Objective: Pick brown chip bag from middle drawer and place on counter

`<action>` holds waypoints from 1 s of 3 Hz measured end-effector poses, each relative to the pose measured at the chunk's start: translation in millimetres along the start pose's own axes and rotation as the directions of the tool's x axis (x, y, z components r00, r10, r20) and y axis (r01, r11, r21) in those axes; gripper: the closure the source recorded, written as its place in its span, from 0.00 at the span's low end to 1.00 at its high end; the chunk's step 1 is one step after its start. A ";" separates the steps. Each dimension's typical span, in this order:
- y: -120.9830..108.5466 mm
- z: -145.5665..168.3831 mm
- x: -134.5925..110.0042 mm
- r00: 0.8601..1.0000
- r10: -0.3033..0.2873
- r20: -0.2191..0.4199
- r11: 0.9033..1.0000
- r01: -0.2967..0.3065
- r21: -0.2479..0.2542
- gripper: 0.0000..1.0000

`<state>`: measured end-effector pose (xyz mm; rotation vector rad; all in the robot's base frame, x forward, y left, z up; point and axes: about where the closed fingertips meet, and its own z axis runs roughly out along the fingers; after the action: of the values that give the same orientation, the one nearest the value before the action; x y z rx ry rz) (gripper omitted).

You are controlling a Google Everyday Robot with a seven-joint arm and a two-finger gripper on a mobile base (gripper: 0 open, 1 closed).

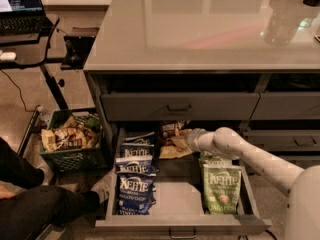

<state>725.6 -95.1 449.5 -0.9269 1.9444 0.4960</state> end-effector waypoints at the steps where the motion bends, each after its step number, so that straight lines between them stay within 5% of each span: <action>1: 2.0 -17.6 -23.0 0.999 -0.040 0.026 0.999 0.040 -0.012 1.00; 2: 5.1 -30.2 -34.8 0.998 -0.053 0.023 0.998 0.053 -0.039 1.00; 3: 26.2 -31.3 -17.1 0.998 -0.021 -0.060 0.992 0.013 -0.129 1.00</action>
Offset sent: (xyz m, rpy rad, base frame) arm -0.0157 -0.0107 0.0669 -0.0062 -0.0306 0.0880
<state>693.5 -91.7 479.7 -1.0508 1.9764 0.5949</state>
